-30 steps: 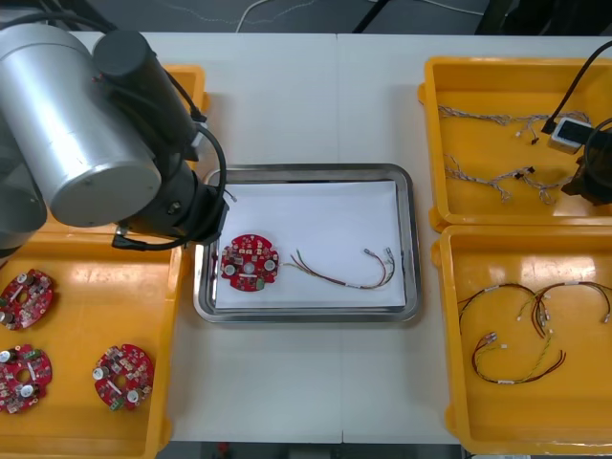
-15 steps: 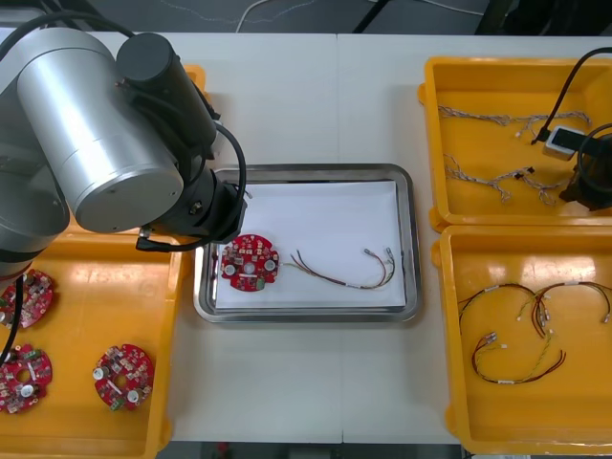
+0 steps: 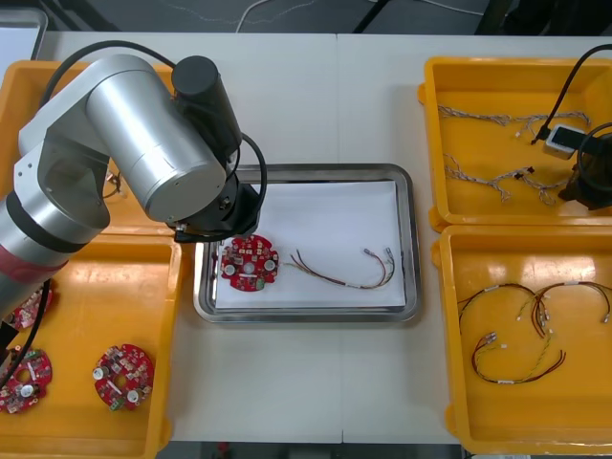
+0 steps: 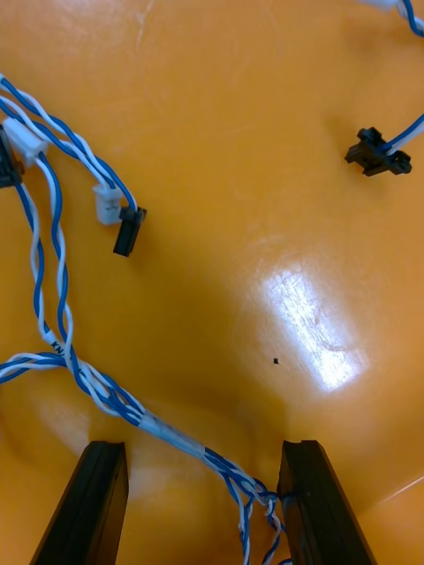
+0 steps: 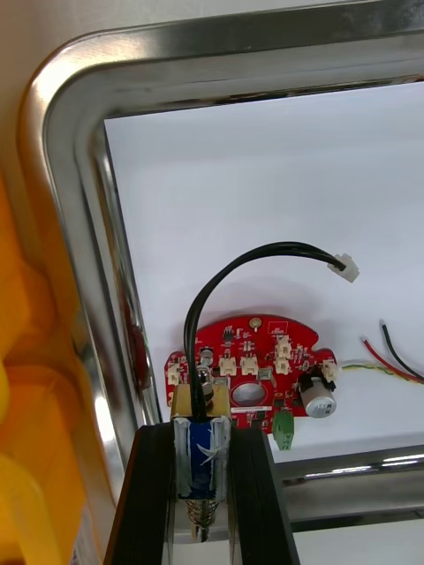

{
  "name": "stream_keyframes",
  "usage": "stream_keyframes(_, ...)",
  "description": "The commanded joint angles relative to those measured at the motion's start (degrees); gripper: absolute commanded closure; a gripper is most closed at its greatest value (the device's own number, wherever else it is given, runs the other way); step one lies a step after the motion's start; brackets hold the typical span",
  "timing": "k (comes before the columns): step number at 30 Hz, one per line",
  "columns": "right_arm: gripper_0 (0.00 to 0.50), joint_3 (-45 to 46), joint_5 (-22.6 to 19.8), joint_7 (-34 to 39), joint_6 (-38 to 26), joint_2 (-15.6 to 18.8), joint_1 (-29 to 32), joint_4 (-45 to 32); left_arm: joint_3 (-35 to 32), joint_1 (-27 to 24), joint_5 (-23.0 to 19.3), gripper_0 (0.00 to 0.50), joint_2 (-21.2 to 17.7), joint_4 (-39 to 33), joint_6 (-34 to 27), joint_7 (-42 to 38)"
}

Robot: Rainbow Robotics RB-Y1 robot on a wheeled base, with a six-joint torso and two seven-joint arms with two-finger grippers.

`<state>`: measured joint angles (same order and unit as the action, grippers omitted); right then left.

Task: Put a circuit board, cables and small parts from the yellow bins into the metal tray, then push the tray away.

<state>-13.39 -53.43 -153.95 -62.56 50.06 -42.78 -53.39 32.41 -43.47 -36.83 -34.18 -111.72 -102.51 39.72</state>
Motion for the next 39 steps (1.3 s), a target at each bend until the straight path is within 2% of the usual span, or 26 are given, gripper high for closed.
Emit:
stream_keyframes(1, 0.007, -0.93, -1.15, -1.05, 0.16, -1.37, -1.52, 0.30, 0.73, -2.76, 1.41, 0.500, 2.27, 2.74, 1.78, 0.97)
stream_keyframes(2, 0.048, -0.93, -1.23, -1.05, 0.16, -1.28, -1.52, 0.30, 0.64, -2.85, 1.94, 0.500, 2.80, 3.62, 2.22, 1.67)
stream_keyframes(4, 0.077, -0.93, -1.41, -1.05, 0.16, -1.28, -1.52, 0.30, 0.73, -2.85, 2.56, 0.500, 3.33, 5.02, 3.10, 2.55)
stream_keyframes(6, 0.162, -0.93, -1.94, -1.05, 0.16, -1.28, -1.52, 0.30, 0.73, -2.85, 3.00, 0.500, 3.77, 6.43, 4.33, 2.99)
stream_keyframes(8, 0.463, -1.11, -2.82, -1.05, 0.16, -1.37, -1.52, 0.30, 0.99, -3.11, 3.88, 0.500, 4.29, 8.01, 5.74, 4.57)
stream_keyframes(10, 0.500, -1.20, -3.26, -1.05, 0.16, -1.37, -1.52, 0.30, 1.26, -3.20, 4.67, 0.500, 4.65, 9.42, 6.97, 5.63)
stream_keyframes(22, 0.500, -0.67, -2.82, -1.05, -6.78, 0.83, -5.38, 0.04, 1.26, -4.08, 8.09, 0.500, 6.76, 16.45, 12.51, 10.46)
stream_keyframes(28, 0.500, 3.46, -3.61, -1.05, -12.32, 2.23, -6.44, -1.81, 1.26, -4.08, 9.24, 0.500, 7.55, 18.82, 13.56, 11.95)
stream_keyframes(35, 0.500, 8.21, -6.95, -1.05, -19.79, 4.26, -6.44, -5.06, 2.22, -4.08, 9.85, 0.500, 7.90, 21.37, 16.20, 12.57)
stream_keyframes(39, 0.500, 12.60, -6.77, -1.05, -24.62, 4.34, -6.44, -6.46, 2.31, -3.99, 9.76, 0.500, 7.99, 21.81, 16.46, 12.66)
